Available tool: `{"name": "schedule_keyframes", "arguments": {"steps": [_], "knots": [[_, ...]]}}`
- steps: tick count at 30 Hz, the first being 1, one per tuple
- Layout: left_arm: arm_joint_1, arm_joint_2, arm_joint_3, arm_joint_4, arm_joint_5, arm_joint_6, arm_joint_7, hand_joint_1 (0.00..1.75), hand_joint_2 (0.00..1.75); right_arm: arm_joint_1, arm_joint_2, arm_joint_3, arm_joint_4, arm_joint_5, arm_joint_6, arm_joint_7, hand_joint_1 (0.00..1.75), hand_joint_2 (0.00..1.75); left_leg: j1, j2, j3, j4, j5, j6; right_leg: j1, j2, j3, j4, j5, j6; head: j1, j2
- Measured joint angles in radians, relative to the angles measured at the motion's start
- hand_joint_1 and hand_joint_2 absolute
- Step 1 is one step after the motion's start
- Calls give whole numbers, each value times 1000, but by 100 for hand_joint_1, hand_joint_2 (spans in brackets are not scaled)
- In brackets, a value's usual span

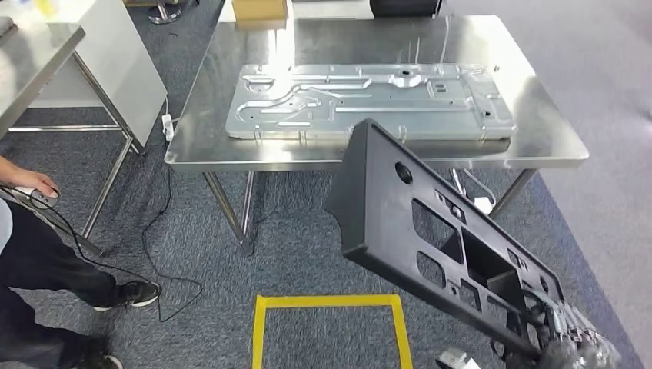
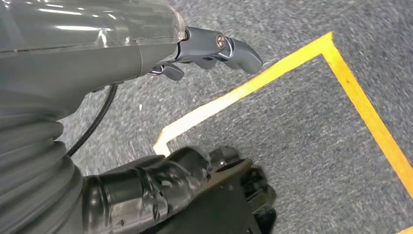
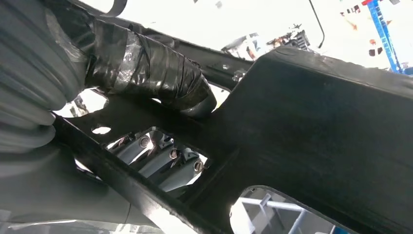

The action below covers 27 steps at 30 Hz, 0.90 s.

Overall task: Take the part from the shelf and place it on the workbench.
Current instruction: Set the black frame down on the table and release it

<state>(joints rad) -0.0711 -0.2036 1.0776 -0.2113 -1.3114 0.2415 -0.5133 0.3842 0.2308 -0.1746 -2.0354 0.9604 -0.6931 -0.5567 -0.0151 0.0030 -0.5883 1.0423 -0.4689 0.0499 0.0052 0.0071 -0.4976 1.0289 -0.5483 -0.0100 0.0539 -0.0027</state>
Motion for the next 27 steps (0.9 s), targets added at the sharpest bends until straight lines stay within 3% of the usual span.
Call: {"name": "schedule_keyframes", "arguments": {"steps": [3, 4, 8, 9, 10, 12, 14, 18, 20, 22, 24, 25, 27], "knots": [[4, 0, -2, 0, -1, 0, 0, 0, 175, -5, -2, 0, -2, 1, 0, 0, 175, 175, 2, -1, 32, -41, 1, 9, -5, -2, 9, 14, 2, 14, -1, 0], [4, 0, -2, 0, -2, 0, 0, 0, 175, -7, -3, 0, -4, 1, 0, -1, 175, 175, 5, -2, 47, -51, 2, 11, -6, -2, -3, 38, -10, 19, 0, 0], [0, 0, -4, 0, -4, -2, 0, 0, 175, -12, -8, 0, -7, -5, 0, -5, 175, 175, 12, -2, 79, -59, -15, 10, -22, -2, -142, 230, -81, 46, 1, 0], [1, 0, -4, 0, -5, -2, 0, 0, 175, -12, -9, 0, -7, -7, 0, -6, 175, 175, 15, -3, 89, -58, -24, 6, -28, -3, -165, 239, -73, 53, 0, 0], [2, 0, -4, 0, -6, -2, 0, 0, 175, -12, -10, 0, -7, -9, 0, -7, 175, 175, 19, -3, 102, -57, -34, 0, -33, -4, -171, 216, -47, 59, 0, 0], [5, 0, -5, 0, -8, -2, 1, 0, 175, -13, -12, 0, -8, -11, 0, -8, 175, 175, 28, -4, 127, -54, -58, -14, -43, -7, -150, 107, 50, 70, 1, 0], [3, 1, -5, 0, -8, -2, 1, 0, 175, -14, -14, 0, -9, -12, 0, -8, 175, 175, 30, -4, 138, -52, -78, -30, -42, -13, -134, 31, 99, 63, 2, 0], [-1, 1, -5, 0, -8, -2, 1, 0, 175, -16, -16, 0, -13, -12, 0, -9, 175, 175, 30, -2, 147, -31, -85, -55, -37, -8, -122, 18, 97, 24, 0, 0], [-3, 1, -5, 0, -8, -2, 1, 0, 175, -18, -16, 0, -17, -12, 0, -9, 175, 175, 33, -3, 98, 59, -102, -58, -36, -8, -106, 14, 90, 10, -2, 0], [-3, 1, -5, 0, -8, -2, 1, 0, 175, -19, -16, 0, -19, -12, 0, -9, 175, 175, 33, -3, 10, 195, -155, -59, -30, -9, -93, 12, 78, 0, -2, 0], [0, 1, -5, 0, -8, -2, 1, 0, 175, -19, -16, 0, -20, -12, 0, -9, 175, 175, 31, -3, -53, 259, -188, -55, -22, -6, -78, 12, 64, -5, -2, 0], [2, 1, -5, 0, -8, -2, 1, 0, 175, -19, -16, 0, -20, -12, 0, -9, 175, 175, 29, -3, -61, 242, -171, -50, -17, -4, -68, 12, 57, -6, -2, 0], [3, 1, -5, 0, -8, -2, 1, 0, 175, -20, -16, 0, -20, -12, 0, -9, 175, 175, 20, -3, -40, 131, -78, -30, -11, -2, -47, 11, 42, -7, -2, 0]]}}
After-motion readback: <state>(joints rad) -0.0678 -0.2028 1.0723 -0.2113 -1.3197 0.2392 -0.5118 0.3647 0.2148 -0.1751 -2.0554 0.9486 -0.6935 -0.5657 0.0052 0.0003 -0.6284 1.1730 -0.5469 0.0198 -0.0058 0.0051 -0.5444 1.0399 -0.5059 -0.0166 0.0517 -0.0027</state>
